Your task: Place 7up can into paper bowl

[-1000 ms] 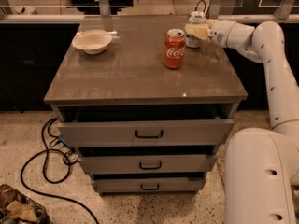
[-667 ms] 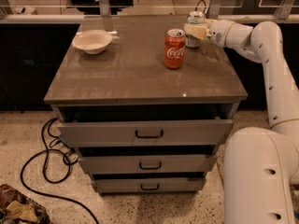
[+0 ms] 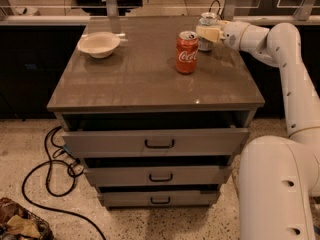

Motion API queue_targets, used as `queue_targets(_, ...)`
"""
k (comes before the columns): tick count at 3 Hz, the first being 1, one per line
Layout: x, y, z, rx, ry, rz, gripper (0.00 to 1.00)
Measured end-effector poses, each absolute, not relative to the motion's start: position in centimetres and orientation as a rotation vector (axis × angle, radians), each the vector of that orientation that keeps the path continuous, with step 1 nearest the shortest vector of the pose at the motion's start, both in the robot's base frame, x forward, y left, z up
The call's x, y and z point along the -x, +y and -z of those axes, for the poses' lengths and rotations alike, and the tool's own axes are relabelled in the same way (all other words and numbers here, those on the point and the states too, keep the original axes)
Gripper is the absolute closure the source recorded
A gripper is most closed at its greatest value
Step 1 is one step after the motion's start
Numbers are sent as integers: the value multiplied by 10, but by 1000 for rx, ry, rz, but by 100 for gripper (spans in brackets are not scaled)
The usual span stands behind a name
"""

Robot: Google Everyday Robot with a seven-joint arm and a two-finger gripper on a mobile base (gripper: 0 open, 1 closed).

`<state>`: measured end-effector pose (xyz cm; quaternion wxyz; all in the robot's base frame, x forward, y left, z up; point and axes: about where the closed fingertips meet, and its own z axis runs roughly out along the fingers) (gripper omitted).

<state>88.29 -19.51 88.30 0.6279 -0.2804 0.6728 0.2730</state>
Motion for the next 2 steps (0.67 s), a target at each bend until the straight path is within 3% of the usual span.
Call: queue_targets(2, -867, -193, -944, 662, 1539, -583, 100)
